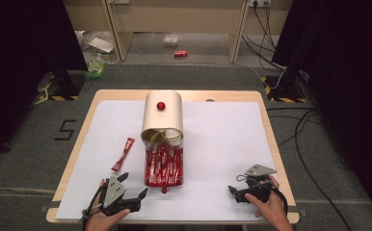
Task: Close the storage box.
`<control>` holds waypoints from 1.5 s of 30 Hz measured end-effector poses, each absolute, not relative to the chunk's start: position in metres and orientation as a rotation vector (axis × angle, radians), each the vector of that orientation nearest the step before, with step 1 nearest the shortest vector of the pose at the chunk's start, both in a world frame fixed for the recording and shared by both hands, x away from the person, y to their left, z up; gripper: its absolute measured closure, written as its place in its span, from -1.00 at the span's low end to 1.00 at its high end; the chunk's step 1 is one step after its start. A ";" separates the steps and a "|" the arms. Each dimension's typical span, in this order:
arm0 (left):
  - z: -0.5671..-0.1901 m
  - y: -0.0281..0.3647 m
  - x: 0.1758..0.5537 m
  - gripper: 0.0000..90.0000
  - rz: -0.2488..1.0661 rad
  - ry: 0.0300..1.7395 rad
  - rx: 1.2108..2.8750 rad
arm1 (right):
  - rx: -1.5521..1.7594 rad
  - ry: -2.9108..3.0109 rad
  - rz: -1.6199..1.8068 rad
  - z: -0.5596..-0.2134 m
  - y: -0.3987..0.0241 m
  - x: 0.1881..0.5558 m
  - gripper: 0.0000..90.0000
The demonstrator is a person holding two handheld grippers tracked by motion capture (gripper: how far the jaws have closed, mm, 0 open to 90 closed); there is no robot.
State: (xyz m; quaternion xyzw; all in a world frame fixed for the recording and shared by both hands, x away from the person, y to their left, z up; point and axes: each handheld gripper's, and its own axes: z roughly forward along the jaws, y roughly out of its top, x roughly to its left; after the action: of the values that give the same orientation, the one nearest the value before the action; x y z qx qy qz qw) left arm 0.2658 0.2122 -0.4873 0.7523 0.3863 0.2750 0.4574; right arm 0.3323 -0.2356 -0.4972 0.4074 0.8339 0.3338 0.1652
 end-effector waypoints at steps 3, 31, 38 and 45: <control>-0.487 0.212 0.266 -0.67 0.679 0.947 1.860 | 1.158 2.374 0.952 -0.497 -0.236 0.333 -0.99; -0.483 0.208 0.280 -0.78 0.661 0.997 1.831 | 1.160 2.374 0.953 -0.497 -0.235 0.333 -0.99; -0.483 0.206 0.291 -0.72 0.636 1.027 1.803 | 1.158 2.374 0.952 -0.497 -0.236 0.333 -0.99; -0.483 0.204 0.299 -0.73 0.640 1.041 1.804 | 1.160 2.374 0.954 -0.497 -0.236 0.333 -0.99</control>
State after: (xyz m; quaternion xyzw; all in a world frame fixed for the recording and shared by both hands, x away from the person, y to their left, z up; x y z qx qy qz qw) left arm 0.2992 0.2042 -0.4829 0.7339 0.4234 0.2602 0.4630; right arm 0.3325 -0.2355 -0.4973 0.4072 0.8335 0.3348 0.1653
